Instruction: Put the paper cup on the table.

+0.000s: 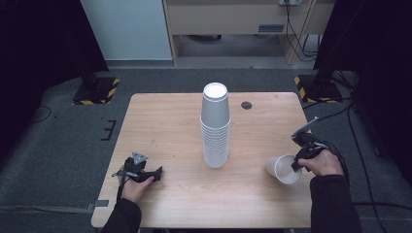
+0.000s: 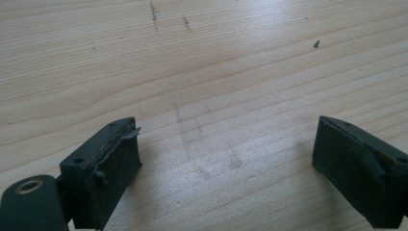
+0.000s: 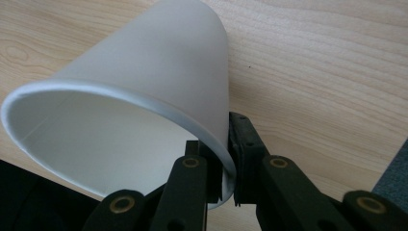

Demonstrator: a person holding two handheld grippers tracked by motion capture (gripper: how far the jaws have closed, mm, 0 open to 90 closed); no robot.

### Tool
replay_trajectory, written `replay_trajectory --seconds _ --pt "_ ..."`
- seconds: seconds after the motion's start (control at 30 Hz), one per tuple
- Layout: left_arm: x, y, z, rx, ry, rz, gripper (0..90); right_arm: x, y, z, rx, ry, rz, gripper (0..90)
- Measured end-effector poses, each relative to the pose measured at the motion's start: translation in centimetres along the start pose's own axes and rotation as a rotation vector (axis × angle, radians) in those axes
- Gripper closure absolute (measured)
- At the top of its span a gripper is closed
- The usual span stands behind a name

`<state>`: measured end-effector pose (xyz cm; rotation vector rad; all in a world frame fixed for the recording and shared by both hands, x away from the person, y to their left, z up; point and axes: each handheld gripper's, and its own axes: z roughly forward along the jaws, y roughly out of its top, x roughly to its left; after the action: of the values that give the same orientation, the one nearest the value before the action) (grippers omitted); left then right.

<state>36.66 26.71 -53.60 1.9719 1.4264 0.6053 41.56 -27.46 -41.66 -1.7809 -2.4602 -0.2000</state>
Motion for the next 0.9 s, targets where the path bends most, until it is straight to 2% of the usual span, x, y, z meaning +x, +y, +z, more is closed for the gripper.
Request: replay_trajectory --seconds 0.13,0.27,0.37,0.57,0.67,0.8,0.87,0.9 --pt "0.0 0.0 0.0 0.0 -0.001 0.0 8.1 -0.1 0.2 0.7 0.005 -0.001 0.003 84.5" --pt "0.0 0.0 0.0 -0.001 -0.001 0.0 8.0 0.0 0.4 0.7 -0.012 -0.009 0.009 83.5" --pt "0.0 0.0 0.0 -0.002 -0.001 0.001 8.0 0.0 0.6 0.9 -0.036 -0.044 0.005 76.1" --pt "0.0 0.0 0.0 -0.002 -0.001 0.0 8.0 -0.1 0.8 1.5 -0.065 -0.054 0.01 73.3" --pt "0.0 0.0 0.1 -0.002 -0.002 0.001 7.9 -0.3 0.9 1.6 -0.086 -0.064 0.0 68.1" --pt "0.0 0.0 0.1 -0.002 -0.002 0.001 7.9 -0.2 1.0 1.6 -0.102 -0.079 0.013 62.5" --pt "0.0 0.0 0.1 -0.002 -0.001 0.001 7.9 -0.2 1.0 1.6 -0.112 -0.084 0.009 60.5" --pt "0.0 0.0 0.1 -0.002 -0.001 0.001 7.9 -0.2 1.1 1.6 -0.125 -0.092 -0.007 58.5"
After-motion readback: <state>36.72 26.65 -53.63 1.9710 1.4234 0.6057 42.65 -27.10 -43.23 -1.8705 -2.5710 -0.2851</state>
